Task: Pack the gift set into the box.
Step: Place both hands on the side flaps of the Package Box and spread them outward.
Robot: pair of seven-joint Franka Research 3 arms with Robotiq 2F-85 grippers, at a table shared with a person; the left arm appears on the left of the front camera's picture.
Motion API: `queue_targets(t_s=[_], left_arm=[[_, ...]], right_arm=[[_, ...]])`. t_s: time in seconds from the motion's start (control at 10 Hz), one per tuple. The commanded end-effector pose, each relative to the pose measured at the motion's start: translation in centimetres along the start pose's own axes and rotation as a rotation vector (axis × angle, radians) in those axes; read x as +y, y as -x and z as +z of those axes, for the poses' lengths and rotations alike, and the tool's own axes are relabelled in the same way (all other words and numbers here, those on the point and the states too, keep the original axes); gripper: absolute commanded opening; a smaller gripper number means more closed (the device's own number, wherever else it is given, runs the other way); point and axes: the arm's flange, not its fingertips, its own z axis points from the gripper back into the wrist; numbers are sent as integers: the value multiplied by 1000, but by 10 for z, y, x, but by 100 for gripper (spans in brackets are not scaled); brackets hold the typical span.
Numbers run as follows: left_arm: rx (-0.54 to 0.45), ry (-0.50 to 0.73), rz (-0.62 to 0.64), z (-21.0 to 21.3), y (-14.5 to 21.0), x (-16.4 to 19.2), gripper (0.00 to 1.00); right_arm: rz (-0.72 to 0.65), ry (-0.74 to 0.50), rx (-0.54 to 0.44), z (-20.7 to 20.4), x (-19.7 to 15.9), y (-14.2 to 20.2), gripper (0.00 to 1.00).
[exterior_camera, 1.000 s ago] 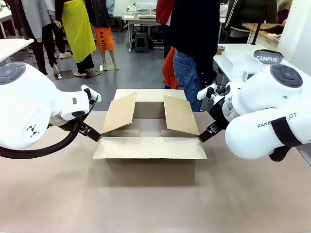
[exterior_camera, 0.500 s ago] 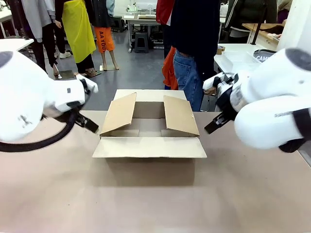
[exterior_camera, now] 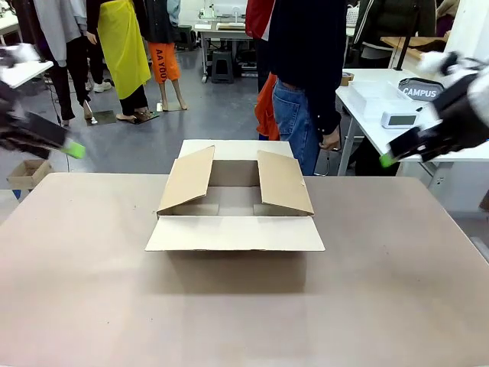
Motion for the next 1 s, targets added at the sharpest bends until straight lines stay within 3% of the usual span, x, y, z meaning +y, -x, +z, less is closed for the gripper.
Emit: queue_targets(t_s=[0.0, 0.2, 0.3, 0.4, 0.5, 0.6, 0.8, 0.9], left_arm=[[-120, 299, 271, 24, 53, 96, 100], [-301, 577, 538, 23, 92, 196, 100], [-341, 606, 609, 12, 106, 215, 100], [-377, 585, 664, 3, 118, 230, 100], [-262, 440, 455, 37, 116, 185, 100], [-262, 440, 455, 37, 116, 185, 100], [-262, 440, 455, 37, 116, 185, 100], [-262, 440, 455, 37, 116, 185, 100]], right_arm=[[-438, -355, -233, 49, -74, 22, 100], [-770, -606, -375, 56, -177, 59, 100], [-896, -662, -404, 45, -208, 76, 100], [-980, -626, -424, 29, -232, 94, 100], [-978, -486, -422, 16, -237, 107, 100], [-722, -448, -253, 62, -223, 90, 100], [-722, -448, -253, 62, -223, 90, 100], [-846, -460, -274, 47, -246, 102, 100]])
